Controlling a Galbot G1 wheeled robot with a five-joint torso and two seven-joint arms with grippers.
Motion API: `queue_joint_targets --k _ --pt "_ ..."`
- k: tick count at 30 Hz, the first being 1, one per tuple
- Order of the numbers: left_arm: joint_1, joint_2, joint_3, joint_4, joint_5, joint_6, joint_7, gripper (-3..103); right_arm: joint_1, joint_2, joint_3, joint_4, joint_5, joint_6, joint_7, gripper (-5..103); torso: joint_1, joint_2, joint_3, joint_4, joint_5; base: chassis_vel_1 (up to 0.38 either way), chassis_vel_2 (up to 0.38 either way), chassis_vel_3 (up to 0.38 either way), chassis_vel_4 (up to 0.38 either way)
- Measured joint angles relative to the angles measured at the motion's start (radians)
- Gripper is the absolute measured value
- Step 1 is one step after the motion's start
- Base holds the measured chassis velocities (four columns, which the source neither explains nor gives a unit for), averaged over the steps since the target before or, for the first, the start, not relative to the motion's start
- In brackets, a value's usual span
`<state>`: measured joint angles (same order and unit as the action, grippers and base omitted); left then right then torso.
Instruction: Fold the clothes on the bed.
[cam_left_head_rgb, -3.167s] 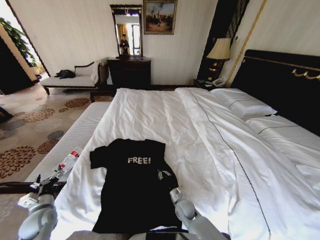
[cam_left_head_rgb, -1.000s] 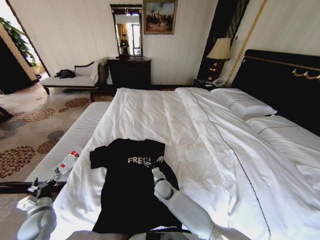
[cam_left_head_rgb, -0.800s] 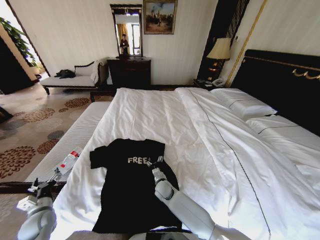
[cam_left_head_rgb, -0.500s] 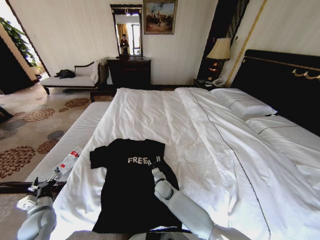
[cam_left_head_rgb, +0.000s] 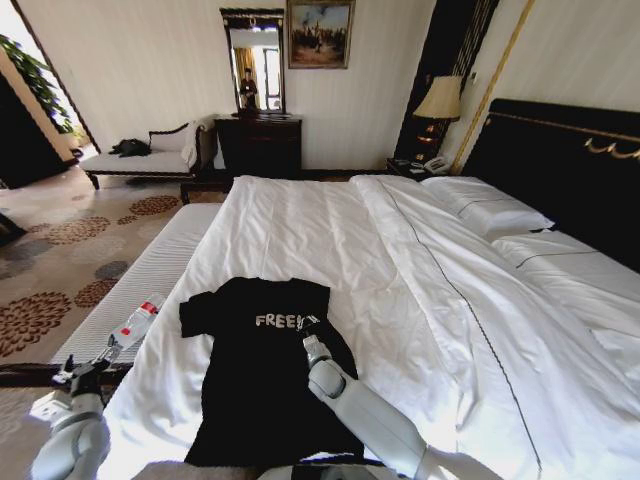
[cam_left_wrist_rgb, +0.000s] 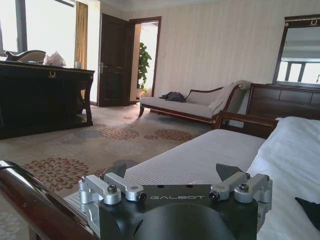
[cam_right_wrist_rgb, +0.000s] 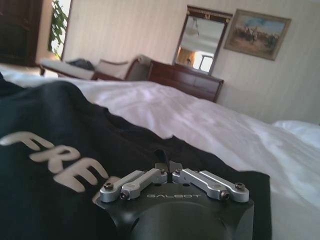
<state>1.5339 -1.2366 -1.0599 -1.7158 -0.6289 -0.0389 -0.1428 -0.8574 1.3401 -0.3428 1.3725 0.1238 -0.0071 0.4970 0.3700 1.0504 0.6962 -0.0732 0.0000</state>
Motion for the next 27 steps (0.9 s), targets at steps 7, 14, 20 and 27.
queue_joint_targets --k 7,14,20,27 --pt "-0.002 0.000 0.002 0.006 0.000 -0.005 0.000 100 -0.012 0.005 -0.004 -0.005 -0.021 0.064 -0.026 0 0.000 0.000 0.000 0.0000 0.0000 0.000 0.000 0.000 0.000" --pt "-0.002 -0.002 0.005 0.012 0.001 -0.008 0.001 100 -0.019 0.008 -0.010 -0.017 -0.064 0.115 -0.002 12 0.000 0.000 0.000 0.0000 0.0000 0.000 0.000 0.000 0.000" --pt "-0.003 -0.001 0.007 0.013 0.000 -0.008 0.002 100 -0.043 0.007 0.039 0.029 -0.024 0.242 -0.108 33 0.000 0.000 0.000 0.0001 0.0000 0.000 0.000 0.000 0.000" --pt "-0.019 0.033 0.016 0.000 -0.031 0.003 0.004 100 -0.076 -0.018 0.202 0.188 0.191 0.331 -0.278 60 0.000 0.000 0.000 0.0001 0.0000 0.000 0.000 0.000 0.000"
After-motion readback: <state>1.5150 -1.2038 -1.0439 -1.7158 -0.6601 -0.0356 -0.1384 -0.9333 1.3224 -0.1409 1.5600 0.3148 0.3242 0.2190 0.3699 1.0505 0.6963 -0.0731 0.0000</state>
